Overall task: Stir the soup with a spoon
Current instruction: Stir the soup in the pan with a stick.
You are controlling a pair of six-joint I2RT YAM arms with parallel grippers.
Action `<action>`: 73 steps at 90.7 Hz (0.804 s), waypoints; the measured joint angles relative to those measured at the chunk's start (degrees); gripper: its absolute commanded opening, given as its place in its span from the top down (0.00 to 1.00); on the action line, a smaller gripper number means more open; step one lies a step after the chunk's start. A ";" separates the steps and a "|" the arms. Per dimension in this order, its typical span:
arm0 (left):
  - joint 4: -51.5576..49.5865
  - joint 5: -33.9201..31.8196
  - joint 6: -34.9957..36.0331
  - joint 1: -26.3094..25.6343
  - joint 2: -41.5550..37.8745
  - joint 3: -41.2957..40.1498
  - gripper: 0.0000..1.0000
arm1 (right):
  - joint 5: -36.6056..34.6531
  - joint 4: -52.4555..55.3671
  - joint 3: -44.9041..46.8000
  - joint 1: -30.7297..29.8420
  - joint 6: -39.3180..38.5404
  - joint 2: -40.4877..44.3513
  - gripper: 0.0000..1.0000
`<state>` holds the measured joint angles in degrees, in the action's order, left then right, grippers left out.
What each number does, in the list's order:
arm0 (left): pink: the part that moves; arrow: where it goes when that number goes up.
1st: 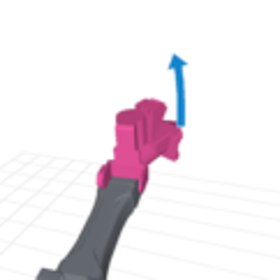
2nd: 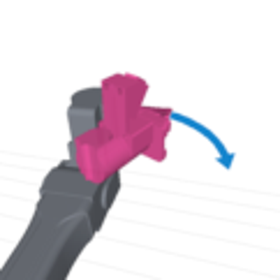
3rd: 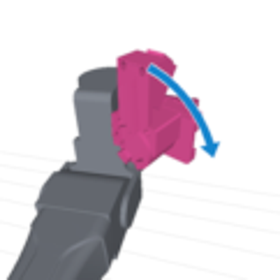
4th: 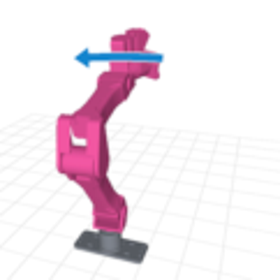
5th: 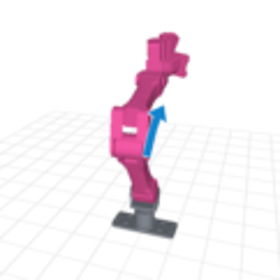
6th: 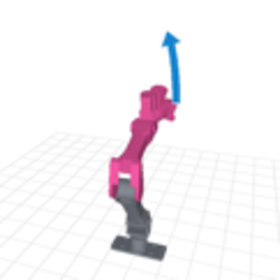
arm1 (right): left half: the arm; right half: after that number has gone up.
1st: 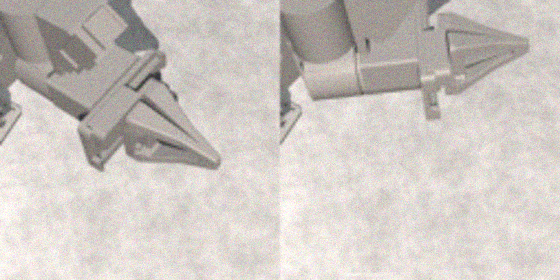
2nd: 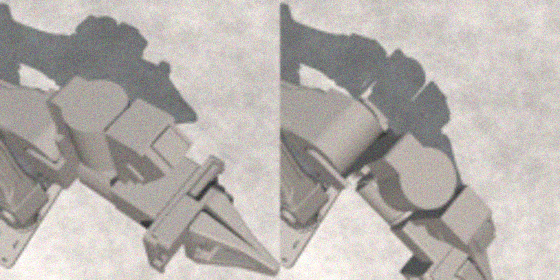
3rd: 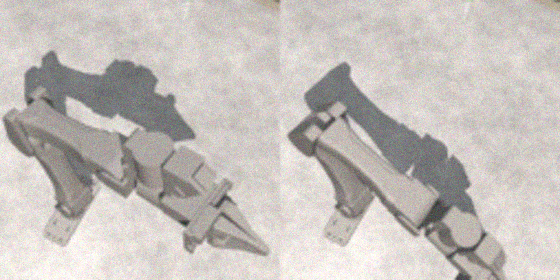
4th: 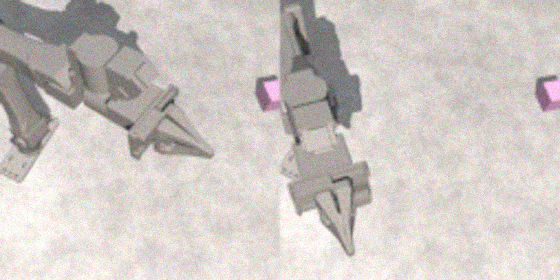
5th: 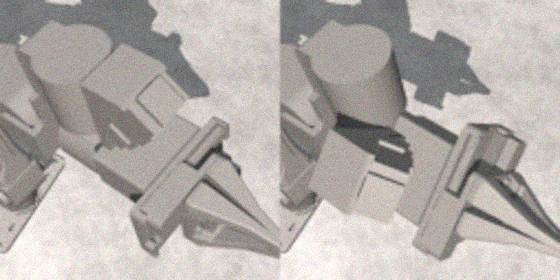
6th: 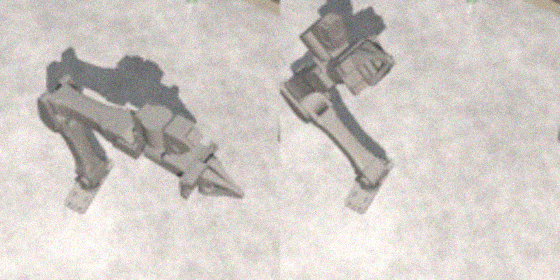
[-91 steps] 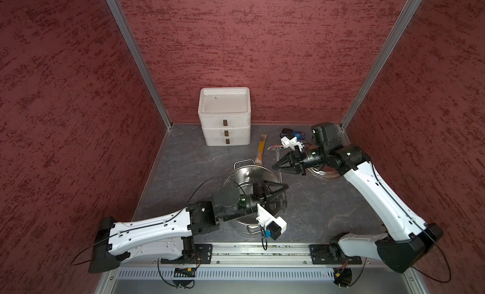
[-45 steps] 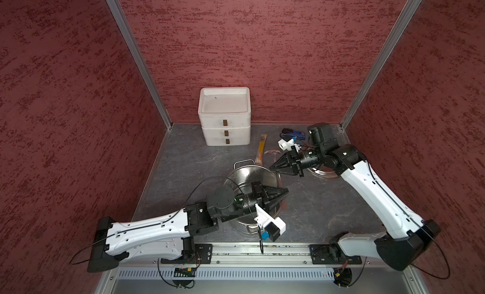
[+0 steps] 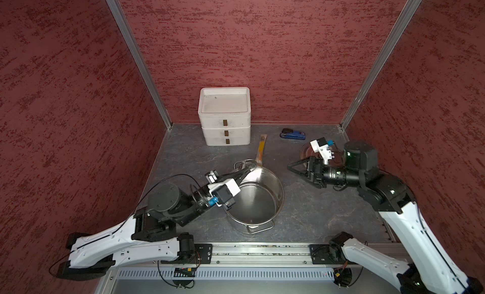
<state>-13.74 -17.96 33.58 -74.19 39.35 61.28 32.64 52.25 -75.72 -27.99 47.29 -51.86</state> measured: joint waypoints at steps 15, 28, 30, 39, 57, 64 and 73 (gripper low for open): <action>-14.21 -1.31 -13.97 0.00 0.42 1.44 1.00 | -12.66 5.29 0.92 0.00 -4.52 3.50 0.08; -19.50 -2.58 -19.80 1.01 3.65 -0.63 1.00 | -18.51 6.38 0.96 0.00 -9.46 0.61 0.08; -19.76 -2.67 -20.50 1.75 4.33 -1.25 1.00 | -19.08 6.38 0.92 0.00 -10.38 -0.02 0.08; -19.54 -1.88 -23.50 6.75 7.15 -3.87 1.00 | -20.57 6.38 0.90 0.00 -13.53 -2.45 0.08; -15.93 -0.07 -27.15 15.13 14.16 -6.34 1.00 | -21.92 6.51 0.90 0.00 -18.95 -0.96 0.08; -13.18 0.63 -27.98 17.27 17.35 -6.34 1.00 | -22.01 6.84 0.90 0.00 -20.59 0.28 0.08; -10.12 1.40 -28.70 19.82 21.07 -6.32 1.00 | -22.10 7.30 0.90 0.00 -22.08 1.11 0.08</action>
<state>-23.86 -16.56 4.89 -54.37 60.42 54.96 10.55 59.55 -74.83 -27.99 25.21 -50.74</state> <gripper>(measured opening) 0.063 0.919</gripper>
